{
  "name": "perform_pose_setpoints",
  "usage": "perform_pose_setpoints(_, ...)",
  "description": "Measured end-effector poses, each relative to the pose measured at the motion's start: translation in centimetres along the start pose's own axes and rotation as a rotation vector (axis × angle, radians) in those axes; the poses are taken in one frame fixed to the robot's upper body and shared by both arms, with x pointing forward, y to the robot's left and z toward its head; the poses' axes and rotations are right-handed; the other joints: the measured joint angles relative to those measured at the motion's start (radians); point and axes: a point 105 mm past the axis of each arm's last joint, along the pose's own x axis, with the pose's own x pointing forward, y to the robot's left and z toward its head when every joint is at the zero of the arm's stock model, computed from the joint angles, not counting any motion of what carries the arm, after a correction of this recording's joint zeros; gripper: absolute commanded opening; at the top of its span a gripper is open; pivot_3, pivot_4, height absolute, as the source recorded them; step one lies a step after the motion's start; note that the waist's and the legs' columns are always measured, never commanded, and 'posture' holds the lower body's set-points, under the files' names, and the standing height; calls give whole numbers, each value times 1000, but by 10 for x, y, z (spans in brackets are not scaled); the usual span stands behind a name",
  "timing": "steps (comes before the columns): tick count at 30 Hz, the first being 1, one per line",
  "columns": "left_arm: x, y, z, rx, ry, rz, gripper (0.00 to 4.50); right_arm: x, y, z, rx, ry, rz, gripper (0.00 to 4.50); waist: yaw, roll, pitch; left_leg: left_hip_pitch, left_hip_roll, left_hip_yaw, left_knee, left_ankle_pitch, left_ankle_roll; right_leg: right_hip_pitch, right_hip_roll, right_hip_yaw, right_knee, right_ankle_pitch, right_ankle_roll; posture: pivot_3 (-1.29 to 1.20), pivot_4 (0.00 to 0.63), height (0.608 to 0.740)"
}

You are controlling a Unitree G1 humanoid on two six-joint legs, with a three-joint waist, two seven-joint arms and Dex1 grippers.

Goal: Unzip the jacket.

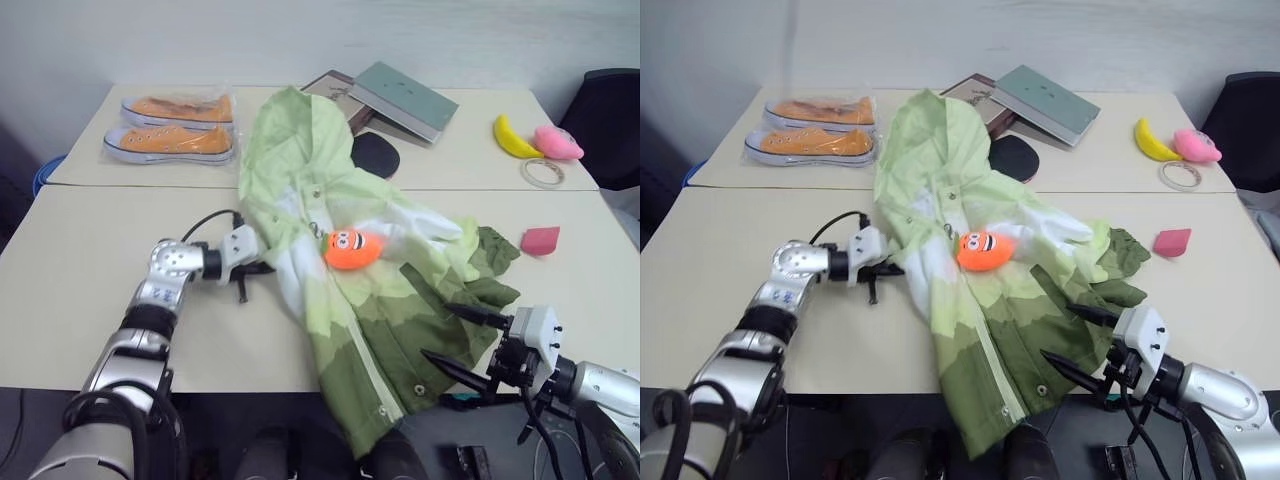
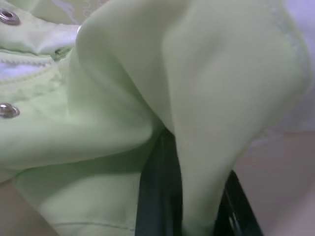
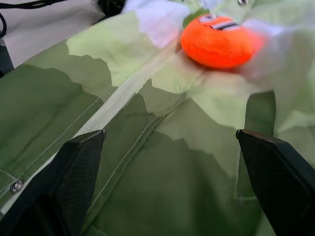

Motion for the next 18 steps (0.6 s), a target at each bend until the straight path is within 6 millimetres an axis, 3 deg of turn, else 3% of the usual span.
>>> perform_pose_setpoints(2,-16,-30,-4,-49,8,-20,37,-11,-13,-6,28,65,-84,4500,-12,1,-1,10,3,-2,-2,-3,-2,11,-1,6,-4,-1,-2,0,150,740)
perform_pose_setpoints(5,-26,-53,-3,-110,31,-29,37,-19,-32,-8,41,104,-179,4500,-13,2,-1,15,5,-6,-2,-8,-3,17,-1,6,-12,-3,-5,0,150,740)
perform_pose_setpoints(9,-32,-69,3,-177,49,8,37,-28,-69,-15,26,218,-298,4500,-14,6,-2,13,5,-6,-2,-9,-4,15,-1,6,-12,-3,-5,0,150,740)
perform_pose_setpoints(13,-30,-73,8,-210,57,26,37,-21,-72,-35,144,327,-251,4500,-3,6,-2,12,6,-6,-3,-10,-6,13,0,4,-11,-5,-9,0,150,740)
perform_pose_setpoints(18,-31,-75,9,-237,57,26,0,-6,-70,-32,316,311,-153,2971,4,6,-2,11,6,-6,-2,-9,-5,13,0,4,-10,-5,-9,0,150,740)
